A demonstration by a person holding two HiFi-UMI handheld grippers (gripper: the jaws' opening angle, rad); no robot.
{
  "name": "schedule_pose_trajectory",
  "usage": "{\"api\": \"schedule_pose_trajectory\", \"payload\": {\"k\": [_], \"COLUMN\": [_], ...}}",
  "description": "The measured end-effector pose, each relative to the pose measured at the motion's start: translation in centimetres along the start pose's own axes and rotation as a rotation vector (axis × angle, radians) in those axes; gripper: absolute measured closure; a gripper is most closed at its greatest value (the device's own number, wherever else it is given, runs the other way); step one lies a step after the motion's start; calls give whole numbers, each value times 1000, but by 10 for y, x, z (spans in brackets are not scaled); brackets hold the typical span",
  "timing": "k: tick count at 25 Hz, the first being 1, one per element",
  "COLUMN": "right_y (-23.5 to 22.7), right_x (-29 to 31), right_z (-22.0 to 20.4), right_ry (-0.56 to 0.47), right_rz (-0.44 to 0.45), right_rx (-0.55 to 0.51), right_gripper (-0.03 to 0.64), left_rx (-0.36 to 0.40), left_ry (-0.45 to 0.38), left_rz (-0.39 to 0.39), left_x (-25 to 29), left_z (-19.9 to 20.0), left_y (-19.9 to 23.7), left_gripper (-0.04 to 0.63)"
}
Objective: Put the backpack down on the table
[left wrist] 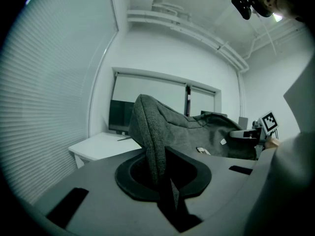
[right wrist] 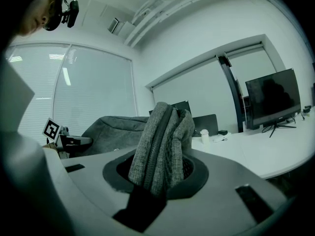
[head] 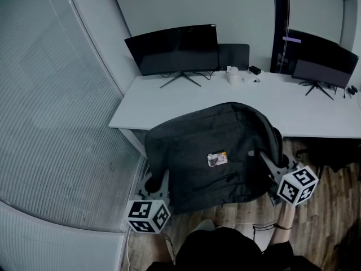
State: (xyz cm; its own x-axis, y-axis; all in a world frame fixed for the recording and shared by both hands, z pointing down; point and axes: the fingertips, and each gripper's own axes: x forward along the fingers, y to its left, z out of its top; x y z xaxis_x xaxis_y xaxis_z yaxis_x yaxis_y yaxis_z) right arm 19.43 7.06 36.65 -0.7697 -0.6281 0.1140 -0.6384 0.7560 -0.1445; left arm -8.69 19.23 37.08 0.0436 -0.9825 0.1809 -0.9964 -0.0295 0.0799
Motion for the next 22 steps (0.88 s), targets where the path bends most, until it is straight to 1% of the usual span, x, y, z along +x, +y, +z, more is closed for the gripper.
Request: {"api": "schedule_pose_trajectory", "payload": {"k": [4, 13, 16, 20, 22], "right_y": [-4, -12, -20, -35, -36], "right_x": [-3, 27, 49, 104, 111], "right_z": [-5, -12, -12, -2, 1], "right_ry": [14, 34, 40, 52, 46], "right_rz": [-2, -2, -14, -41, -45], "right_rx": [7, 11, 14, 16, 16], "right_gripper": [508, 508, 508, 508, 508], "left_rx": [-8, -22, -24, -33, -31], "left_ry": [15, 31, 36, 49, 45], "left_rz": [2, 7, -7, -35, -42], "left_x": [0, 24, 47, 100, 106], "left_z": [-5, -11, -10, 1, 4], "left_y": [-5, 15, 29, 66, 71], "left_gripper": [546, 546, 546, 546, 546]}}
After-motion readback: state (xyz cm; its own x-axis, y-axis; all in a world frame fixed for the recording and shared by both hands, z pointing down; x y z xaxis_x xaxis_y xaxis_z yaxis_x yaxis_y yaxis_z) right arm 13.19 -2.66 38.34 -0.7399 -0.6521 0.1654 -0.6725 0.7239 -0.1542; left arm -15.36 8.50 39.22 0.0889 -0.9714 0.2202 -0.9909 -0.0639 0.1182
